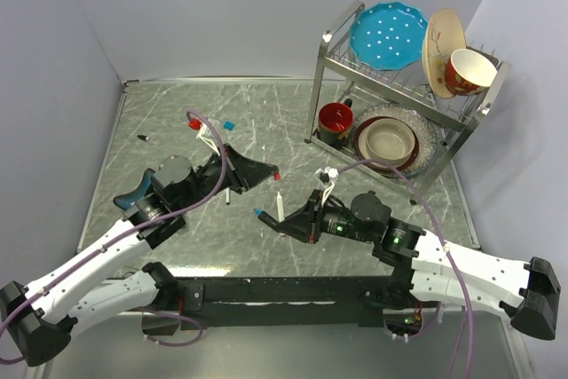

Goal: Insert the pens into the pen caps

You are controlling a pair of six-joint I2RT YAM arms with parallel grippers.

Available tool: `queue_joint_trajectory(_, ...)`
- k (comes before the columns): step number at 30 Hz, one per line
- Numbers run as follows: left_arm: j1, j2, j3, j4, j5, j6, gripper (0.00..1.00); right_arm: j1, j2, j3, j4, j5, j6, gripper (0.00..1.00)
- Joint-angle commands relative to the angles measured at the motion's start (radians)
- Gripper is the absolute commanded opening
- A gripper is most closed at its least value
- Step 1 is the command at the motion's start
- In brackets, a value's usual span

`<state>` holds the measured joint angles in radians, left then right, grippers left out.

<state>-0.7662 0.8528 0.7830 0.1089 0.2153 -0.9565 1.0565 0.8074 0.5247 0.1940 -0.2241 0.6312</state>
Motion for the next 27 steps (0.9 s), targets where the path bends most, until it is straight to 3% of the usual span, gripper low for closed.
queue_joint_trajectory(1,0.004,-0.004,0.001,0.038,0.039,0.042,0.01,0.007,0.001,0.061,0.036,0.025,-0.024,0.0)
queue_joint_trajectory(15,-0.001,-0.012,-0.031,0.041,0.095,0.051,0.01,0.007,0.03,0.083,0.059,0.054,-0.018,0.0)
queue_joint_trajectory(27,-0.068,-0.066,-0.067,-0.159,-0.017,0.111,0.01,0.007,0.055,0.101,0.038,0.167,-0.042,0.0)
